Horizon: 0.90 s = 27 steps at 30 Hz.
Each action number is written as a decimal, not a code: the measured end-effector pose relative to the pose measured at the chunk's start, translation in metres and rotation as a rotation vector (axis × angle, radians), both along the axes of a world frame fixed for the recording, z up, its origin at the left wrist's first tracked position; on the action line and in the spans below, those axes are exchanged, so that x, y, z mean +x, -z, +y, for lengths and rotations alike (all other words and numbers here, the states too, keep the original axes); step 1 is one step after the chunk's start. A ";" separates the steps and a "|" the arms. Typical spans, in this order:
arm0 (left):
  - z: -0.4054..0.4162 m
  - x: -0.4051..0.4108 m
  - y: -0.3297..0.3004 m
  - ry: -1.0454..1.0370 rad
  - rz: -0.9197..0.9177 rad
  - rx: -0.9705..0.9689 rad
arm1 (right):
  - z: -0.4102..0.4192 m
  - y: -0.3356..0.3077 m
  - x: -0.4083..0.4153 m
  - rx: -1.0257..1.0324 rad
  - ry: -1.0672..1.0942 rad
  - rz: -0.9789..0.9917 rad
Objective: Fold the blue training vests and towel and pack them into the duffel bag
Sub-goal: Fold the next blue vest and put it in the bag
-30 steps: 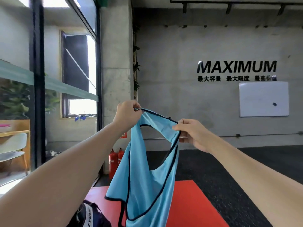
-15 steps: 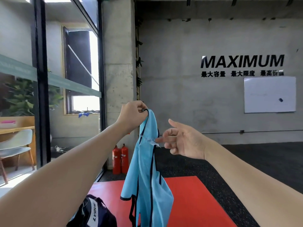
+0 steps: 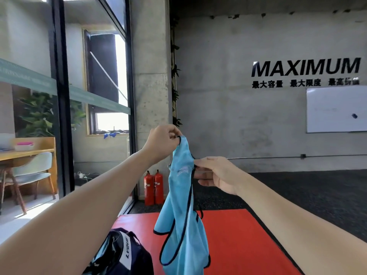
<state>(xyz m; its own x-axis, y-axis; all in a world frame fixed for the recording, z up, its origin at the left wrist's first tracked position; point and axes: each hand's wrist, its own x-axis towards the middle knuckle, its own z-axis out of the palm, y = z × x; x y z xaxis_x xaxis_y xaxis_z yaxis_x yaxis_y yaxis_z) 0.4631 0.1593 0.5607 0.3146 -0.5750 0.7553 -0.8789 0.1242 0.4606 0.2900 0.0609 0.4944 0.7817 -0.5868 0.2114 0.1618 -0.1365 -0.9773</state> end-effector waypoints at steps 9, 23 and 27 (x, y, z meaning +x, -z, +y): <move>0.007 -0.011 0.033 -0.183 0.098 0.071 | 0.012 -0.022 0.012 0.137 0.185 -0.220; 0.019 -0.047 0.065 -0.008 0.212 -0.011 | 0.031 -0.025 0.019 -0.085 0.389 -0.134; 0.015 -0.048 0.056 0.005 0.252 0.047 | 0.031 -0.024 0.018 -0.082 0.374 -0.141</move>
